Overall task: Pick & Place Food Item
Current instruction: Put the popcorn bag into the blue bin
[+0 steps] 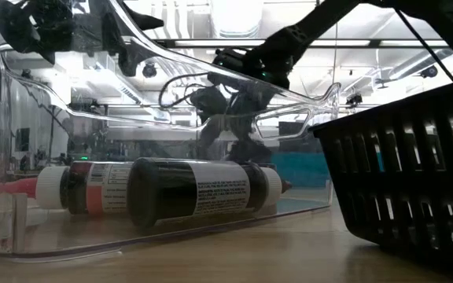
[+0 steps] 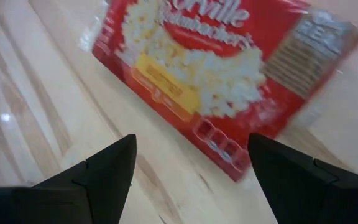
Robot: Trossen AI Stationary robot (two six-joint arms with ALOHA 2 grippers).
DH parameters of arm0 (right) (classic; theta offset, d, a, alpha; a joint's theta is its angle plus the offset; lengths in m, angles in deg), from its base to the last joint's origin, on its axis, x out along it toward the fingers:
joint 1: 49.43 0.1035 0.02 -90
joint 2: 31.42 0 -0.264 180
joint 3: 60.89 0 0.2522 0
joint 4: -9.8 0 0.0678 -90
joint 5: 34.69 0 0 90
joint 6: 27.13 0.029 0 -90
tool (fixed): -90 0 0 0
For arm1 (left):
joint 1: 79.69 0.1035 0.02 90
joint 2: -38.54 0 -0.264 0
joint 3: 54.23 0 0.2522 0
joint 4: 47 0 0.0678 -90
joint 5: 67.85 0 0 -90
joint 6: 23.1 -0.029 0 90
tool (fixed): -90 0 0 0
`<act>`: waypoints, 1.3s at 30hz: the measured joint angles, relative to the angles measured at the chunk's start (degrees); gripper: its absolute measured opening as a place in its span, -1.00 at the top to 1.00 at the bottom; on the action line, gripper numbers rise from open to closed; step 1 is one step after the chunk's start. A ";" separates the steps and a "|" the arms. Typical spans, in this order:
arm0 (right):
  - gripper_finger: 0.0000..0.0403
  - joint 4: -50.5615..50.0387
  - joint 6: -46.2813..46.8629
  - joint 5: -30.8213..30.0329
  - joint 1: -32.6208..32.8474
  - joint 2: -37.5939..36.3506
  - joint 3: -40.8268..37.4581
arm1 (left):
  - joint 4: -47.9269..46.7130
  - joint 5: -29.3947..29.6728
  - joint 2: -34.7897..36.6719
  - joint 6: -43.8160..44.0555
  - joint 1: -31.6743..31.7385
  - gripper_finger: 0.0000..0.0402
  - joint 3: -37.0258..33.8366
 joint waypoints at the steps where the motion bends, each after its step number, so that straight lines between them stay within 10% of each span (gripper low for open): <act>1: -0.50 -1.55 -0.50 -0.35 -0.15 0.15 0.61 | 0.04 -0.26 0.16 0.02 0.00 -0.33 0.00; 39: -0.50 -16.47 -6.49 6.23 -6.60 8.75 15.32 | 1.50 -3.43 1.56 1.12 -0.25 -0.33 0.20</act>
